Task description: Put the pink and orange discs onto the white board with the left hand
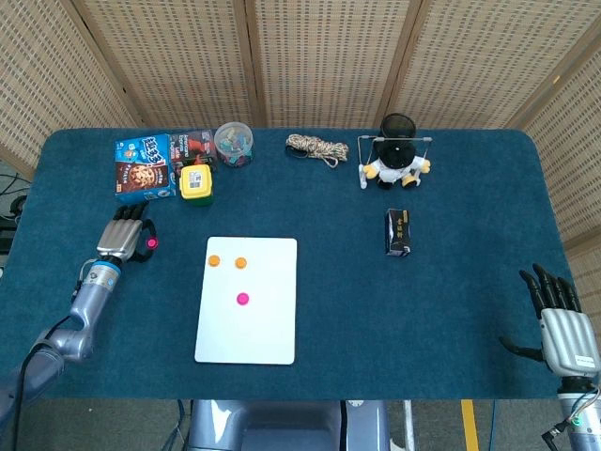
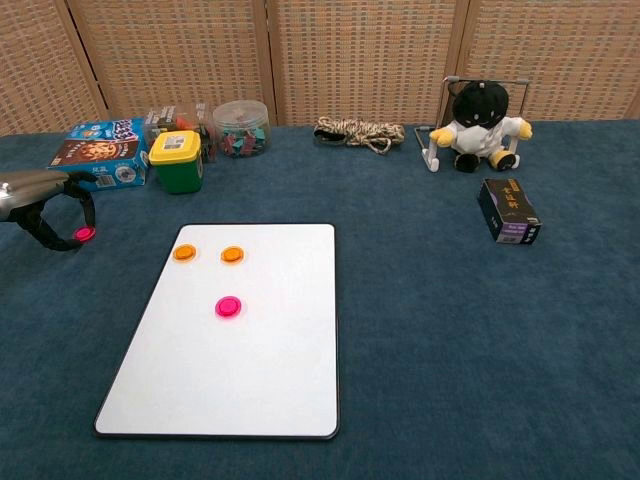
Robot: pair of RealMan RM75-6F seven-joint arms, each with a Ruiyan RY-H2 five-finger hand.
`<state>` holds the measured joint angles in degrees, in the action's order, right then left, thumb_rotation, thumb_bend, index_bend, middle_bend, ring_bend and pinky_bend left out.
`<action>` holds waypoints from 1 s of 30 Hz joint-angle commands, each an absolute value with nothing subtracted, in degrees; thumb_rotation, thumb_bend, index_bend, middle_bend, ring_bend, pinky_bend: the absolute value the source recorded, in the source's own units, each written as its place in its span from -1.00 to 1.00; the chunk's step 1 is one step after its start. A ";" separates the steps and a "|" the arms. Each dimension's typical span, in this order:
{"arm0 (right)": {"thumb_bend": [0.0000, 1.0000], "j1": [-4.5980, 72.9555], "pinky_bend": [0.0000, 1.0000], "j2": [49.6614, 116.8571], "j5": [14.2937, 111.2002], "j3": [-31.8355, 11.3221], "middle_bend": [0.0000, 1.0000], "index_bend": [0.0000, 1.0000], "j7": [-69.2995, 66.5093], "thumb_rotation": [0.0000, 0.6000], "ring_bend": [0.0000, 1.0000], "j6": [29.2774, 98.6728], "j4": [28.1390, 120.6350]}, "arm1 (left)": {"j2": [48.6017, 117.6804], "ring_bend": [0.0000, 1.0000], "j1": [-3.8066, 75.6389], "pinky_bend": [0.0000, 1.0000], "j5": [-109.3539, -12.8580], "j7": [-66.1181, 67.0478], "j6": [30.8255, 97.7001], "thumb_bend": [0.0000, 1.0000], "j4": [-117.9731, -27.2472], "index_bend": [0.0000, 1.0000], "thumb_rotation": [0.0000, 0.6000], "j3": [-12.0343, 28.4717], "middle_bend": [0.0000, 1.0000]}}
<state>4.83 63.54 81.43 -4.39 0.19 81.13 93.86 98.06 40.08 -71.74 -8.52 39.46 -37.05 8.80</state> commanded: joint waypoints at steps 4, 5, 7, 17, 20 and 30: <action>-1.00 4.85 -1.00 63.48 81.48 -4.37 -1.00 -1.00 0.00 1.00 -1.00 81.06 93.86 | 95.18 -1.00 39.32 -1.00 -73.26 -9.64 43.01 -0.27 -42.08 0.07 1.00 8.91 -1.00; -1.00 4.84 -1.00 63.48 81.50 -4.36 -1.00 -1.00 -0.04 1.00 -1.00 81.07 93.86 | 94.72 -1.00 39.22 -1.00 -73.52 -9.75 43.51 -0.27 -42.90 0.07 1.00 8.88 -1.00; -1.00 4.83 -1.00 63.46 81.53 -4.35 -1.00 -1.00 -0.11 1.00 -1.00 81.09 93.85 | 93.74 -1.00 39.00 -1.00 -74.08 -9.97 44.55 -0.27 -44.74 0.07 1.00 8.79 -1.00; -1.00 4.76 -1.00 63.47 81.72 -4.27 -1.00 -1.00 -0.33 1.00 -1.00 81.24 93.83 | 85.77 -1.00 36.57 -1.00 -83.48 -10.46 54.74 -0.28 -65.42 0.07 1.00 4.49 -1.00; -1.00 4.70 -1.00 63.45 81.73 -4.25 -1.00 -1.00 -0.49 1.00 -1.00 81.29 93.85 | 84.71 -1.00 36.52 -1.00 -85.96 -9.39 55.74 -0.29 -72.20 0.07 1.00 2.82 -1.00; -1.00 4.71 -1.00 63.32 81.75 -4.21 -1.00 -1.00 -0.97 1.00 -1.00 81.14 93.85 | 87.26 -1.00 36.33 -1.00 -84.38 -3.53 54.32 -0.29 -75.36 0.07 1.00 1.55 -1.00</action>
<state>4.71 63.32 81.75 -4.21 -0.97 81.15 93.85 86.72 36.41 -84.78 -3.82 54.64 -75.54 1.77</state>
